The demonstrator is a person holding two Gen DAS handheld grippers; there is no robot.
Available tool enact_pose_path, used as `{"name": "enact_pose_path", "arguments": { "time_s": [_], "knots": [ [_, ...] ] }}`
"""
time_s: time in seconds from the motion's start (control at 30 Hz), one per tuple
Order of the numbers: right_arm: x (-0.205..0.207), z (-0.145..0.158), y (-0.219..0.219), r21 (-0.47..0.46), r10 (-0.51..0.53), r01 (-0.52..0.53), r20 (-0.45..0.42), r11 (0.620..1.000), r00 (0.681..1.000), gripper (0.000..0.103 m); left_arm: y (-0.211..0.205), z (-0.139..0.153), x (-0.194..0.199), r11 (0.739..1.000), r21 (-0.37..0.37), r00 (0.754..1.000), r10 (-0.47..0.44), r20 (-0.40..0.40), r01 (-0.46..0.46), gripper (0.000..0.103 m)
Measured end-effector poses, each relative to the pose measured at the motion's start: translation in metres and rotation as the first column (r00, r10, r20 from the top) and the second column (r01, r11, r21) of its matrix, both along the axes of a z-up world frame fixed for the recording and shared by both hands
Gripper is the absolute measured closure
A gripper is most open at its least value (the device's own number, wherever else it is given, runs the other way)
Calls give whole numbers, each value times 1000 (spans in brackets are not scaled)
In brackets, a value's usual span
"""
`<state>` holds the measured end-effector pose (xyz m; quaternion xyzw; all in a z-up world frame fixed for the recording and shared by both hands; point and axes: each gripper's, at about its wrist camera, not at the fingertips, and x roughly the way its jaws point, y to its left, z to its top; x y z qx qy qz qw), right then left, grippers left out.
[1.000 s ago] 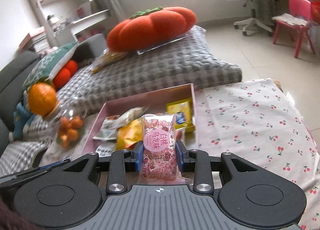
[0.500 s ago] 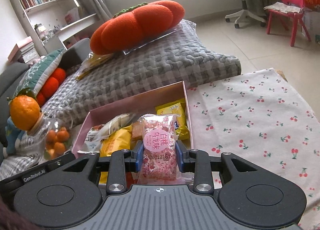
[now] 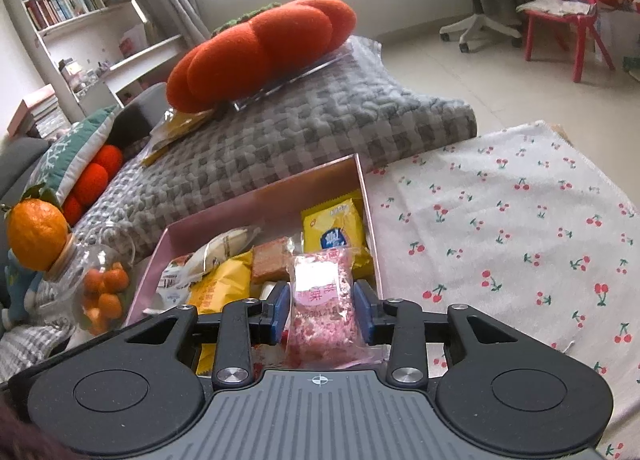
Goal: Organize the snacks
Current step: 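Carry the silver packet and nougat bar into the box and open both grippers, then move both grippers back over the remaining red candy and cracker pack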
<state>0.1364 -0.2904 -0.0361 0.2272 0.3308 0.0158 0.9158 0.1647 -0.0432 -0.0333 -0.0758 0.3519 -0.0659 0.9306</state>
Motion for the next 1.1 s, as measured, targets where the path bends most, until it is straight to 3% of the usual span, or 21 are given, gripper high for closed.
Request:
{"name": "enact_pose_path", "arguments": {
  "time_s": [0.03, 0.13, 0.4, 0.9, 1.1],
  "knots": [
    [0, 1, 0, -2, 1, -1, 0, 1000, 1000, 60, 0, 0, 0, 1000, 3, 1000, -3, -7, 3, 53],
    [-1, 5, 1, 2, 6, -6, 8, 1000, 1000, 40, -1, 0, -2, 1000, 22, 1000, -16, -9, 16, 45],
    [-4, 11, 4, -31, 3, -3, -18, 1000, 1000, 20, -1, 4, -7, 997, 34, 998, -63, -23, 63, 22],
    [-37, 41, 21, -180, 75, -79, -29, 981, 997, 7, -1, 20, -43, 980, 136, 989, -139, -47, 144, 3],
    [-52, 44, 29, -199, 124, -130, -42, 971, 991, 5, 9, 23, -56, 980, 117, 984, -150, -96, 161, 0]
  ]
}}
